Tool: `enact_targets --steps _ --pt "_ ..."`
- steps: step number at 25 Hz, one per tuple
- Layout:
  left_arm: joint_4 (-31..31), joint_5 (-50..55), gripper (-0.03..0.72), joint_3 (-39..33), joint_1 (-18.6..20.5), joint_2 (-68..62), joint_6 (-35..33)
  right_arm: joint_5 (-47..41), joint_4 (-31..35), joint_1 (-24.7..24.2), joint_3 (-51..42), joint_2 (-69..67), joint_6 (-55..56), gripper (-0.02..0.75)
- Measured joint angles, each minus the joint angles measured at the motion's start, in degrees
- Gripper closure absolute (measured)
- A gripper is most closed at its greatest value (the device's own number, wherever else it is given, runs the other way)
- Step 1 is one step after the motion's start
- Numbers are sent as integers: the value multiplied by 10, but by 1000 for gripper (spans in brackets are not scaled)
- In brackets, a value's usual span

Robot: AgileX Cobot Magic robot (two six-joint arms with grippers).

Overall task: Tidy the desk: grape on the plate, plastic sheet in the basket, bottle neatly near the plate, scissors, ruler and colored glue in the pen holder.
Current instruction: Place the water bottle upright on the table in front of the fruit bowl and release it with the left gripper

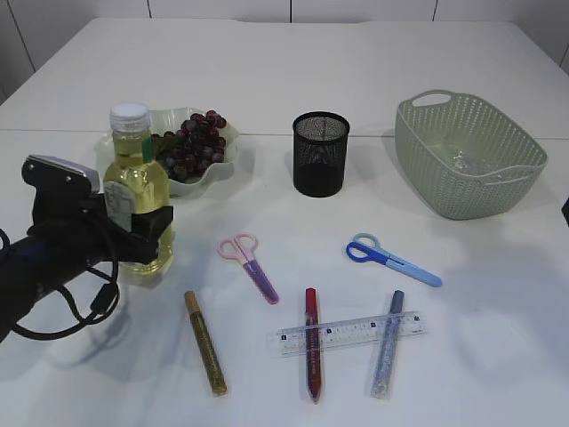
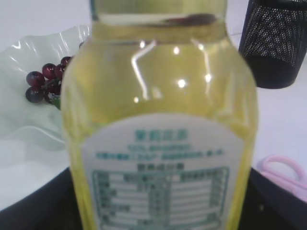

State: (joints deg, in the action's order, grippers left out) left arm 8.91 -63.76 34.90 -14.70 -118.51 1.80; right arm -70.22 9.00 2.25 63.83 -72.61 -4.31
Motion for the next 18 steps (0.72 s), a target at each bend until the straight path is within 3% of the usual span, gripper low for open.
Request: enact_targets --steps 10,18 --pt "4 -15 95 0 0 9 -1 -5 2 0 0 0 -1 229" --pt "7 -15 96 -35 0 101 16 -5 2 0 0 0 -1 229"
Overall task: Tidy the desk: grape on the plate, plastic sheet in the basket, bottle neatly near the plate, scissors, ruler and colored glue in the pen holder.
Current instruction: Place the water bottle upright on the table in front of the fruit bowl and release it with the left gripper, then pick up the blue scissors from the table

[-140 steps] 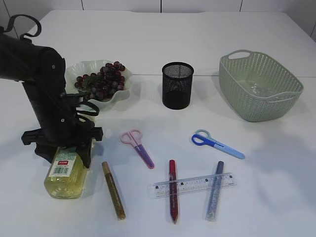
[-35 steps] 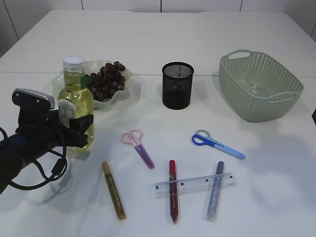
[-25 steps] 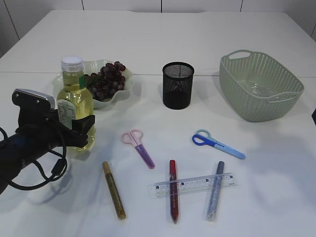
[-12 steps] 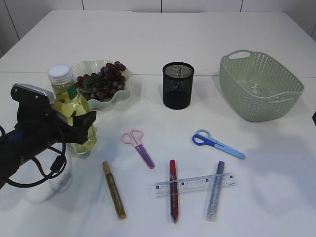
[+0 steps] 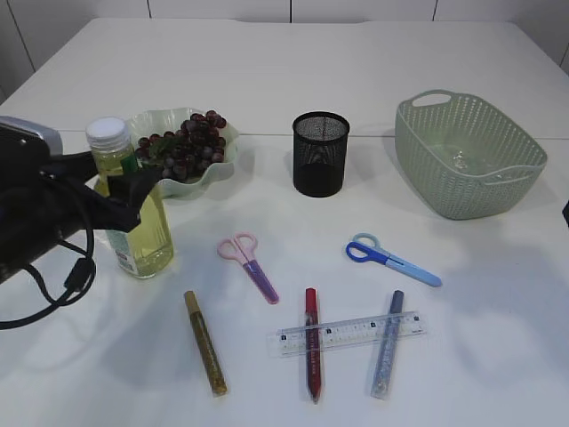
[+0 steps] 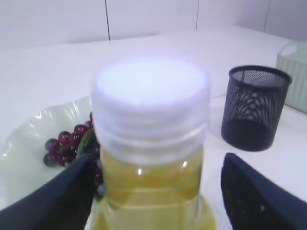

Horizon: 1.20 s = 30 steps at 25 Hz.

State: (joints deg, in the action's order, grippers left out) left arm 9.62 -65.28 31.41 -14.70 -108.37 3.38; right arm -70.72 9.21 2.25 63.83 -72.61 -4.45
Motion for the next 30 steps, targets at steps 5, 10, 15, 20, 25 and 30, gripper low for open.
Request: enact_targets --steps 5,10,15,20,25,30 --pt "8 0 96 -14 0 79 14 0 0 0 0 0 0 229" --pt "14 68 98 -15 0 170 22 0 0 0 0 0 -1 229" --pt "0 212 104 -18 0 278 34 0 1 0 0 0 -7 229" --pt "-55 430 112 -18 0 362 40 0 2 0 0 0 -15 229" --pt "-96 612 126 -20 0 442 51 -1 7 0 0 0 -45 229" --pt "-142 799 126 -17 0 508 52 8 51 0 0 0 -49 229"
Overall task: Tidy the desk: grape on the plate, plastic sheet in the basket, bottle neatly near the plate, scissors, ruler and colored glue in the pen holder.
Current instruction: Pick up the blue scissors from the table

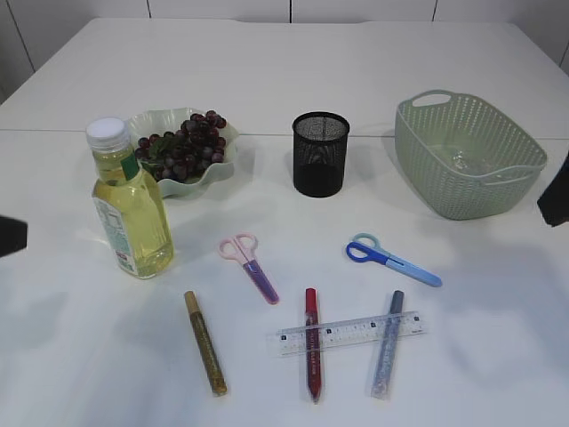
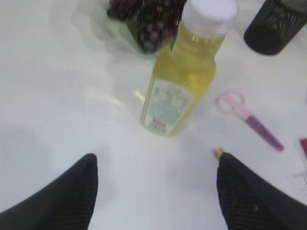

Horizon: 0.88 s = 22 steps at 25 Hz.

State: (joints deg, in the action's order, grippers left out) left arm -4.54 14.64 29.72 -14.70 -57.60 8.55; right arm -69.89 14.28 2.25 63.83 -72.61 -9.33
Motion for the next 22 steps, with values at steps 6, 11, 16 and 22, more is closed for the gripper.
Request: enact_targets --steps 6,11,16,22 --pt "-15 276 127 59 0 11 0 6 28 1 22 -30 -24 229" --pt "-33 378 127 93 0 11 -7 6 25 37 90 -99 -55 229" --pt "-39 400 127 97 0 -7 -30 -1 -45 111 180 -192 -73 248" --pt "-61 417 127 97 0 -60 -46 0 -93 163 262 -313 -80 260"
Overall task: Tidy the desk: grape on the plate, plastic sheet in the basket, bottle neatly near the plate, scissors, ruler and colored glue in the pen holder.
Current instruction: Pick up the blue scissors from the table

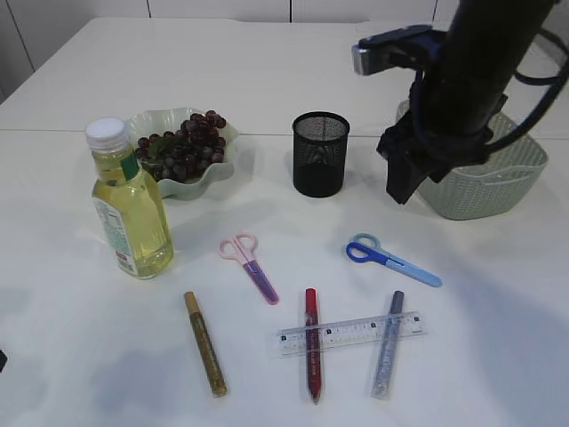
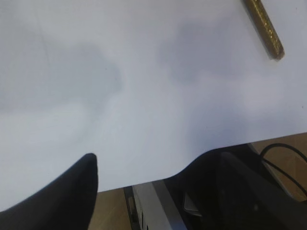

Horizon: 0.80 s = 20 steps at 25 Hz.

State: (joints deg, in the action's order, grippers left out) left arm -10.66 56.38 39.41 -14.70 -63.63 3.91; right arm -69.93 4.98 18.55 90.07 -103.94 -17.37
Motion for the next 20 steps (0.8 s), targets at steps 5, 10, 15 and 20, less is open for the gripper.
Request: enact_targets --steps 5,10,15,20 --pt "-10 29 127 0 0 -4 -20 5 -44 6 12 -63 -16 286" --pt "-12 53 127 0 0 -4 -27 54 -59 6 12 -101 -63 302" --pt "-12 59 127 0 0 -4 -27 100 -61 6 12 -121 -102 313" --pt "-12 61 127 0 0 -4 -28 110 -61 6 14 -141 -111 316"
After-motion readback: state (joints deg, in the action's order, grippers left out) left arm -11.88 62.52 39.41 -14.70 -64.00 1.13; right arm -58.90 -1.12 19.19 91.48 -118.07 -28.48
